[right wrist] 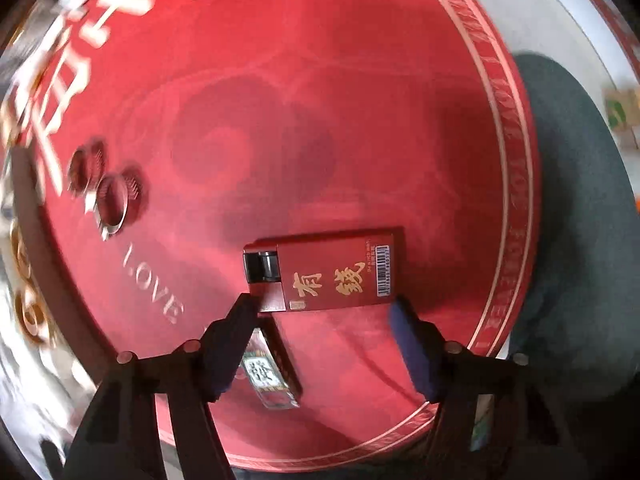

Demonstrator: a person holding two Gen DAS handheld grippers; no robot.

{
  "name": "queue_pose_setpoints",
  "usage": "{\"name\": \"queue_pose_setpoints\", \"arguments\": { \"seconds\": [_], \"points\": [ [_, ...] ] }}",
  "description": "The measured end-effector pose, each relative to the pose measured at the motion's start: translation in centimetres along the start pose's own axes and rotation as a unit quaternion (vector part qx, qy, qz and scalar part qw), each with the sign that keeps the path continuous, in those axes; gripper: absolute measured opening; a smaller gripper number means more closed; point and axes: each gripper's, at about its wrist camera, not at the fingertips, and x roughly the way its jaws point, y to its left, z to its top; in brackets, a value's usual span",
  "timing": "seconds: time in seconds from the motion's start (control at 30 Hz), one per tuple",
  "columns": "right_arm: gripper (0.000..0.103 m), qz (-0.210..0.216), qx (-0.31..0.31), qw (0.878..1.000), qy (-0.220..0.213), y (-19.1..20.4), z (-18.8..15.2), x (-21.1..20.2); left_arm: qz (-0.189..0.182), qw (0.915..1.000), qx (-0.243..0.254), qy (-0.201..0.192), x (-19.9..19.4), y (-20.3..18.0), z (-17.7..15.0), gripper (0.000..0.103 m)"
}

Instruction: Organize rigid objects

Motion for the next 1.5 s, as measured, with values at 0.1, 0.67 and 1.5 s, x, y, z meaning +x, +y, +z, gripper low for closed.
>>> {"name": "queue_pose_setpoints", "arguments": {
  "seconds": [0.1, 0.67, 1.5],
  "points": [
    [0.069, -0.042, -0.092, 0.994, -0.042, 1.7, -0.2, -0.1, 0.004, 1.0000, 0.005, 0.000, -0.1, 0.0, -0.3, 0.051],
    [0.069, -0.047, -0.259, 0.960, -0.092, 4.7, -1.6, 0.7, 0.067, 0.9962, 0.000, 0.056, 0.8, 7.1, -1.3, 0.079],
    [0.016, 0.011, -0.282, 0.954, -0.101, 1.4, -1.2, -2.8, 0.109, 0.9886, 0.012, 0.103, 4.1, 5.9, -6.1, 0.035]
  ]
}}
